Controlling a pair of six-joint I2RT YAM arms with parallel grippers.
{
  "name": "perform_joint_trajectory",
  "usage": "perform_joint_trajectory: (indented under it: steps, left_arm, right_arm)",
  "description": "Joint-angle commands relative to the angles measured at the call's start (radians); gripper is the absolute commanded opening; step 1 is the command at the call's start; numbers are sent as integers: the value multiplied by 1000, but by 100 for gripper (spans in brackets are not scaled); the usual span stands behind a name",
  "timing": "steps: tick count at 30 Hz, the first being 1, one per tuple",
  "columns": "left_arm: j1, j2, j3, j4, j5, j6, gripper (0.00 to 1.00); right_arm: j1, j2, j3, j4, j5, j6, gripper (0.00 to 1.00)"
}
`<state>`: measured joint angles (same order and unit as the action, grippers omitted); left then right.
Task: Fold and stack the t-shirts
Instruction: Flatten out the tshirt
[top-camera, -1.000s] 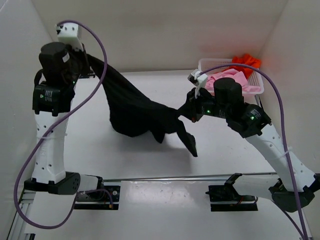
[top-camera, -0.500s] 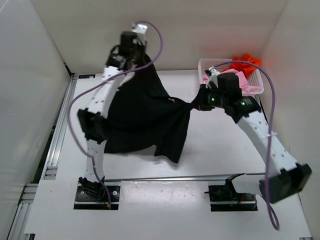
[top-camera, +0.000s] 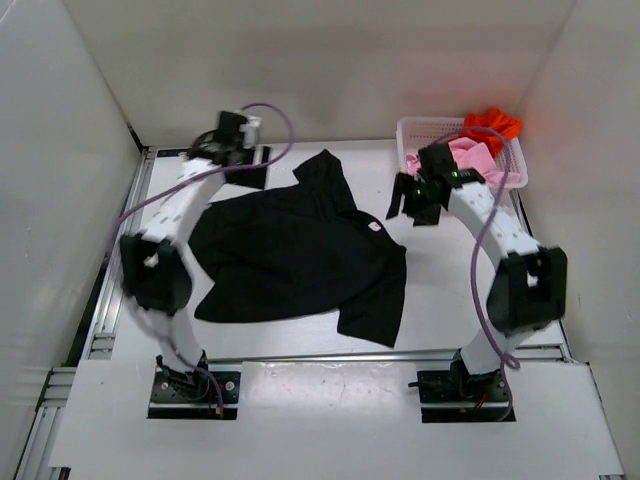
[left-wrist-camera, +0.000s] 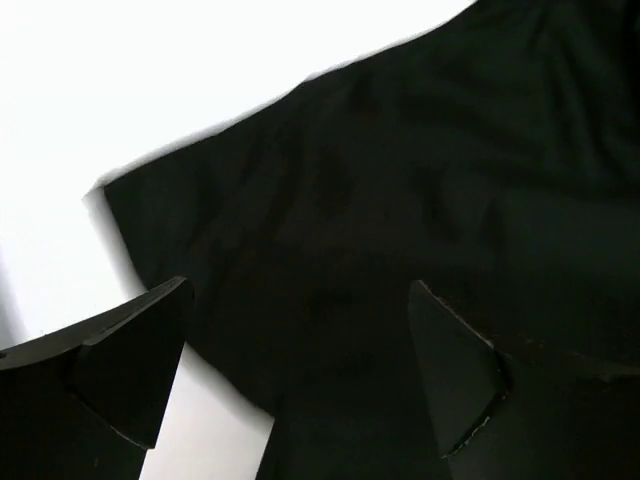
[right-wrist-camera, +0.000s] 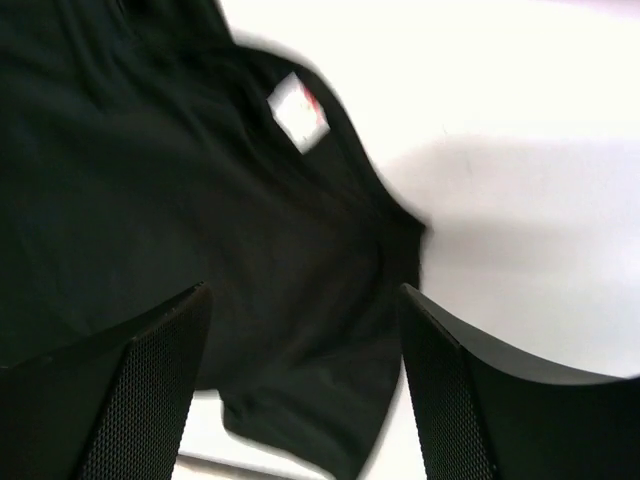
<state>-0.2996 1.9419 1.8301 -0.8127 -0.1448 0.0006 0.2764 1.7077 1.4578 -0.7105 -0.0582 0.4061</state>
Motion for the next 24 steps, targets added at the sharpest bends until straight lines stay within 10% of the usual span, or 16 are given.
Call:
perform_joint_trajectory:
  steps: [1,9,24]
  left_arm:
    - [83,-314,-199,-190,73,-1,99]
    - [163,-517,-840,-125,185,-1,79]
    - [247,-469,-1017,-13,162,-1,75]
  right_arm:
    - [13,-178,-172,-38,5,-27,78]
    - [92,-302,-532,-20,-51,-36,78]
    - [219,-275,-734,65,-117,5,78]
